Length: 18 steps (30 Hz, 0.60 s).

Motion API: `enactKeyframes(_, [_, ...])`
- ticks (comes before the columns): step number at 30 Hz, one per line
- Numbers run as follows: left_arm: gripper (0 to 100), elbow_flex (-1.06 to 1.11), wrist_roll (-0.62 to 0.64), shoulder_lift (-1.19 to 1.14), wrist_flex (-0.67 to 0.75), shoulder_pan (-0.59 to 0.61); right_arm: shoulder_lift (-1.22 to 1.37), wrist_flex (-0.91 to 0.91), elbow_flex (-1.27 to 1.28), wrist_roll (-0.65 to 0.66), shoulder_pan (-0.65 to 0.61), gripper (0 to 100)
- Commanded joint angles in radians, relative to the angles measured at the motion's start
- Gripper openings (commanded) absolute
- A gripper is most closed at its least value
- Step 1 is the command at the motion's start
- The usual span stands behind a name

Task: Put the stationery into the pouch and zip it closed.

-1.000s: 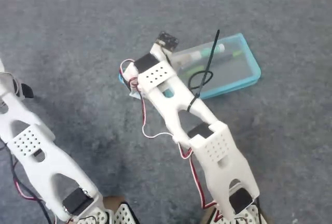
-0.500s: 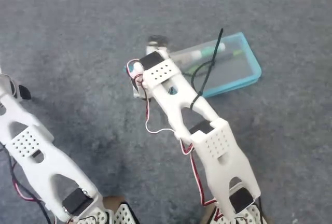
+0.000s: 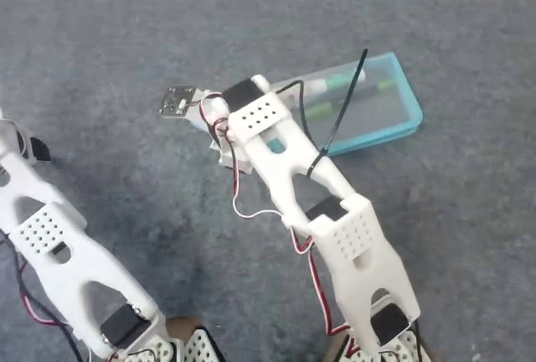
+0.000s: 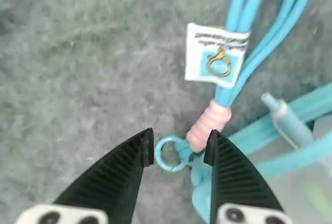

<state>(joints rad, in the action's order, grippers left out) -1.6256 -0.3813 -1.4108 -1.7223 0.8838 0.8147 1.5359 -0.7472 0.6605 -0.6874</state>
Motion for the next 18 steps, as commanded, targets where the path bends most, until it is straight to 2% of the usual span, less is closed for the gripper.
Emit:
enactKeyframes(1, [24,-0.05,0.006,0.021,0.0,0.003,0.004,-0.045,-0.058,0.018,-0.004,17.7])
enactKeyframes(9, [24,-0.05,0.006,0.021,0.0,0.003,0.071,-0.077,-0.058,0.02,0.048,17.3])
enactKeyframes(18, [24,-0.051,0.006,0.023,0.0,0.003,0.131,0.061,-0.058,0.014,0.002,17.2])
